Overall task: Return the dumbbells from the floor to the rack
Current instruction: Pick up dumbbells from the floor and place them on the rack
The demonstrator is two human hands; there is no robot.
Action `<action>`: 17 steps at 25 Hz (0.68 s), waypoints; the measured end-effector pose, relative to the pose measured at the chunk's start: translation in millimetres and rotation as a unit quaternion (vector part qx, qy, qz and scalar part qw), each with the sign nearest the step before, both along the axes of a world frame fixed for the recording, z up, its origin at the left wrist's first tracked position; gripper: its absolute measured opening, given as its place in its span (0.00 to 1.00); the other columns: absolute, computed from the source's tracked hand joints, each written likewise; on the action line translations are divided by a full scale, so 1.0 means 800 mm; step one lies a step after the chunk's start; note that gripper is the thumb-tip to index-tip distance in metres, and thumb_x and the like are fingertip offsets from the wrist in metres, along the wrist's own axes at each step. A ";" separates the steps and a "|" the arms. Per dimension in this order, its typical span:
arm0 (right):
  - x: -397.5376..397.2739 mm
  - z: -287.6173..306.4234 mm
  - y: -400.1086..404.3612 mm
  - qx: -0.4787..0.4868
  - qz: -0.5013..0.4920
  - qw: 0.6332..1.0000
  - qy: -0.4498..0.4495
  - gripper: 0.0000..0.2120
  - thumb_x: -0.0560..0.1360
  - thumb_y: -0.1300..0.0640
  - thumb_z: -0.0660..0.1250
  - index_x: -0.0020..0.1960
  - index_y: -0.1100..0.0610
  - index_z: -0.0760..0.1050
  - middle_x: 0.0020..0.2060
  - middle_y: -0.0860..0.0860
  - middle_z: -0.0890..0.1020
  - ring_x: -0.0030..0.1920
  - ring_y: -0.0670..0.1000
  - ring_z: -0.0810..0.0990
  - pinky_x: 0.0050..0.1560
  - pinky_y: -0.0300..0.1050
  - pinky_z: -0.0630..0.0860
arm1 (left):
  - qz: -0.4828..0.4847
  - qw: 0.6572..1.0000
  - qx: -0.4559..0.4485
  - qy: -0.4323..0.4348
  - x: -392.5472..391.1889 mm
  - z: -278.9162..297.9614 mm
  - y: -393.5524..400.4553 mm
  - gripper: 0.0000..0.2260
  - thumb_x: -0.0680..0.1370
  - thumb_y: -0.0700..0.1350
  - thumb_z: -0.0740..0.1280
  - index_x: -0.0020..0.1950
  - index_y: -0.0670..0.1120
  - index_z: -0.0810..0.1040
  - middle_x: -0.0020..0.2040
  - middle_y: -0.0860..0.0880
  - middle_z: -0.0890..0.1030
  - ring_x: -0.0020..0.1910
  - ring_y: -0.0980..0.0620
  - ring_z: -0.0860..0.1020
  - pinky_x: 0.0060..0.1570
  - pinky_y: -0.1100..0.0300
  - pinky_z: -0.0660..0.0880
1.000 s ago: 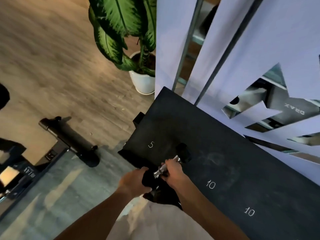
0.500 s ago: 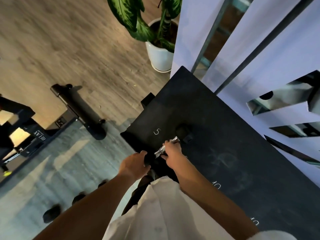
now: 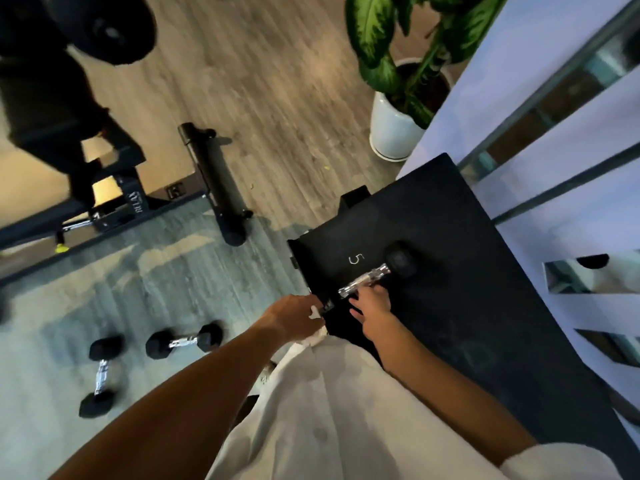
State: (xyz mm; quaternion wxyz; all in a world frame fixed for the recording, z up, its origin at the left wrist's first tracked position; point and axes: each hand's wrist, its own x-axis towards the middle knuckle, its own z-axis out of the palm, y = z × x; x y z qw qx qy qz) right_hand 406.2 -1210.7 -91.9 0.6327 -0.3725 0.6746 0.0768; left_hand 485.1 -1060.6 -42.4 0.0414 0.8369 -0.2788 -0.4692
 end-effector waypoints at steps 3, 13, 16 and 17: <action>0.000 0.000 0.045 -0.007 0.063 0.997 0.040 0.09 0.78 0.64 0.57 0.43 0.61 0.75 0.37 0.57 0.80 0.34 0.55 0.79 0.34 0.45 0.72 | 0.055 0.998 -0.002 0.017 -0.009 0.015 0.047 0.15 0.80 0.55 0.65 0.67 0.56 0.75 0.61 0.50 0.82 0.60 0.48 0.79 0.62 0.52 0.75; 0.001 0.050 0.370 0.038 0.374 0.926 -0.040 0.07 0.78 0.63 0.60 0.43 0.57 0.75 0.32 0.55 0.78 0.29 0.53 0.77 0.32 0.41 0.69 | 0.357 0.934 0.014 -0.006 -0.113 0.052 0.403 0.16 0.79 0.55 0.66 0.66 0.54 0.77 0.60 0.48 0.82 0.59 0.47 0.80 0.61 0.55 0.75; -0.022 0.066 0.483 0.052 0.437 0.897 -0.041 0.05 0.79 0.63 0.60 0.46 0.57 0.73 0.32 0.54 0.77 0.29 0.53 0.76 0.32 0.41 0.69 | 0.446 0.895 0.018 -0.016 -0.183 0.053 0.536 0.16 0.79 0.57 0.66 0.65 0.55 0.77 0.60 0.49 0.82 0.60 0.48 0.79 0.61 0.56 0.75; -0.029 0.072 0.526 0.060 0.458 0.886 -0.045 0.05 0.79 0.63 0.60 0.46 0.57 0.73 0.32 0.54 0.77 0.29 0.52 0.76 0.32 0.41 0.69 | 0.480 0.877 0.018 -0.016 -0.208 0.054 0.580 0.15 0.79 0.57 0.65 0.65 0.56 0.77 0.59 0.50 0.82 0.59 0.48 0.79 0.60 0.57 0.75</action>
